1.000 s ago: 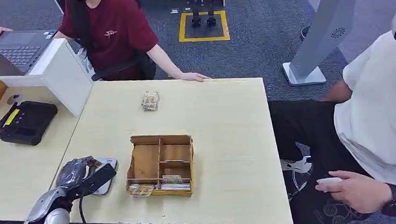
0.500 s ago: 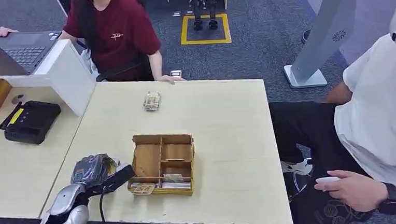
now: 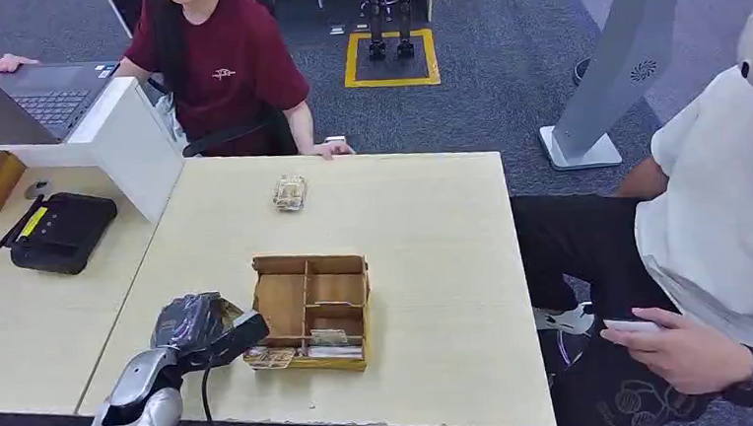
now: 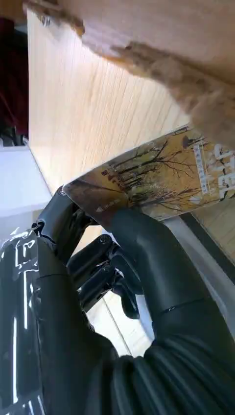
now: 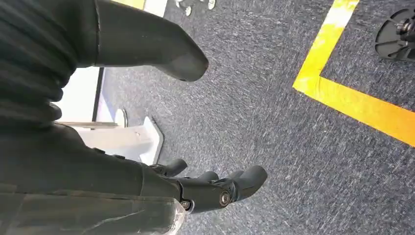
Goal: Pass the card to the sensor for recognition and then transmit it.
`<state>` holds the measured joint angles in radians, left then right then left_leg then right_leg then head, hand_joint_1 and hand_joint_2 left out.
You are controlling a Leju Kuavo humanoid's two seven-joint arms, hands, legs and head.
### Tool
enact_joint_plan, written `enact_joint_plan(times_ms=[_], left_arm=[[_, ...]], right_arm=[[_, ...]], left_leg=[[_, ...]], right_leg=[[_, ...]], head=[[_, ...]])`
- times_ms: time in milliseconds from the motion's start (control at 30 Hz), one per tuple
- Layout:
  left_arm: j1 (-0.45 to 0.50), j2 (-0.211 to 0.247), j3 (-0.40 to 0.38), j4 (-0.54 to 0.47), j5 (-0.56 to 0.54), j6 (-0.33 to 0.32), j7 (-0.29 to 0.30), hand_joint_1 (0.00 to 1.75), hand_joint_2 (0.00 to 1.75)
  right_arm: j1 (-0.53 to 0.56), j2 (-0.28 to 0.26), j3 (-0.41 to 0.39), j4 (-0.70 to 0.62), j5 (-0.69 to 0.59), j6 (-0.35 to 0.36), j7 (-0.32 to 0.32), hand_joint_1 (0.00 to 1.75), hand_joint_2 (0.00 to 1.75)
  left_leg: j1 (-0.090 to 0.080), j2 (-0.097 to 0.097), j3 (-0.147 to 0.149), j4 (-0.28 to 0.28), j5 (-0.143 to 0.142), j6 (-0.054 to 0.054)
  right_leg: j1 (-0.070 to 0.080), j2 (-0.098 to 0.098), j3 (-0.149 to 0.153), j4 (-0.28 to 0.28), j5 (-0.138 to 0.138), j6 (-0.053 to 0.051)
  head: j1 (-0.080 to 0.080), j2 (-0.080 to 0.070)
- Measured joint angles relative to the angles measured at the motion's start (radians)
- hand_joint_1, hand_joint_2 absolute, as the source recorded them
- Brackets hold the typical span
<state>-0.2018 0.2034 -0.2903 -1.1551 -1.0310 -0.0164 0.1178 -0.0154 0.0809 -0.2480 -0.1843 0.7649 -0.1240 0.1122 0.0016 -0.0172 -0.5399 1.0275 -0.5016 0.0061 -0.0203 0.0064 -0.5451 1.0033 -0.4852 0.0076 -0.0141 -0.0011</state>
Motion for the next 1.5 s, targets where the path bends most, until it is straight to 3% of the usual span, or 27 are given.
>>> enact_joint_plan(times_ms=[100,167,333,400,567,667,767,833,967,1100,1233,1500], left_arm=[[0.002,-0.001,0.003,-0.002,0.081,-0.014,-0.052,1.75,1.75],[0.015,-0.007,0.013,-0.019,0.133,0.02,-0.079,1.75,1.75],[0.057,-0.074,0.086,-0.123,0.296,0.182,-0.143,1.75,1.75],[0.062,-0.099,0.11,-0.176,0.35,0.206,-0.159,1.75,1.75],[0.062,-0.126,0.165,-0.263,0.416,0.245,-0.187,1.75,1.75],[0.062,-0.148,0.198,-0.294,0.428,0.326,-0.216,1.75,1.75],[0.06,-0.162,0.219,-0.314,0.473,0.344,-0.228,1.75,1.75],[0.056,-0.168,0.227,-0.317,0.452,0.379,-0.231,1.75,1.75],[0.017,-0.18,0.238,-0.309,0.304,0.535,-0.18,1.75,1.75],[-0.037,-0.188,0.269,-0.27,0.214,0.654,-0.173,1.75,1.75],[-0.08,-0.189,0.304,-0.216,0.264,0.681,-0.251,1.75,1.75],[-0.12,-0.19,0.358,-0.132,0.255,0.698,-0.308,1.75,1.75]], right_arm=[[0.0,0.0,-0.008,0.0,0.006,0.006,-0.005,0.0,1.75],[0.003,0.0,-0.016,0.0,0.01,0.009,-0.009,0.0,1.75],[0.006,0.0,-0.026,-0.001,0.021,0.005,-0.018,0.0,1.75],[0.006,0.001,-0.032,-0.001,0.029,0.002,-0.021,0.0,1.75],[0.007,0.005,-0.043,-0.002,0.038,-0.002,-0.021,0.0,1.75],[0.007,0.007,-0.045,-0.002,0.044,-0.002,-0.021,0.0,1.75],[0.007,0.009,-0.046,-0.002,0.052,-0.002,-0.021,0.0,1.75],[0.007,0.009,-0.047,-0.002,0.06,-0.002,-0.021,0.0,1.75],[0.005,0.011,-0.047,-0.002,0.084,0.0,-0.017,0.0,1.75],[0.004,0.016,-0.047,-0.002,0.104,0.012,-0.01,0.0,1.75],[0.002,0.018,-0.047,-0.003,0.119,0.016,-0.014,0.0,1.75],[-0.001,0.018,-0.047,-0.003,0.136,0.016,-0.016,0.0,1.75]], left_leg=[[0.0,0.001,0.0,0.0,0.0,0.0],[0.0,0.001,-0.001,0.0,0.0,0.0],[0.0,0.0,-0.008,0.001,0.001,0.002],[0.0,0.001,-0.01,0.001,0.001,0.002],[0.0,0.001,-0.013,0.002,0.001,0.002],[0.0,0.001,-0.013,0.002,0.001,0.002],[0.0,0.001,-0.013,0.002,0.001,0.002],[0.0,0.001,-0.014,0.002,0.001,0.002],[0.0,0.001,-0.014,0.002,0.001,0.002],[0.0,0.001,-0.014,0.002,0.001,0.002],[0.0,0.001,-0.014,0.002,0.001,0.002],[0.0,0.002,-0.015,0.002,0.001,0.002]], right_leg=[[0.0,0.001,-0.001,0.0,0.0,0.0],[0.0,0.002,-0.002,0.0,0.0,0.0],[0.0,0.002,-0.008,0.0,0.001,0.001],[0.0,0.002,-0.009,0.0,0.002,0.001],[0.0,0.003,-0.013,0.0,0.002,0.001],[0.0,0.003,-0.014,0.0,0.002,0.001],[0.0,0.003,-0.014,0.0,0.002,0.001],[0.0,0.003,-0.015,0.0,0.002,0.001],[0.0,0.002,-0.015,0.0,0.002,0.001],[0.0,0.002,-0.015,0.0,0.002,0.002],[0.0,0.003,-0.015,0.0,0.002,0.002],[0.0,0.003,-0.015,0.0,0.002,0.002]], head=[[0.0,0.0],[-0.002,0.0],[-0.001,0.0],[0.0,0.0],[0.0,0.0],[0.0,0.0],[0.0,0.0],[0.0,0.0],[-0.001,0.0],[0.0,0.0],[0.0,0.0],[0.0,0.0]])
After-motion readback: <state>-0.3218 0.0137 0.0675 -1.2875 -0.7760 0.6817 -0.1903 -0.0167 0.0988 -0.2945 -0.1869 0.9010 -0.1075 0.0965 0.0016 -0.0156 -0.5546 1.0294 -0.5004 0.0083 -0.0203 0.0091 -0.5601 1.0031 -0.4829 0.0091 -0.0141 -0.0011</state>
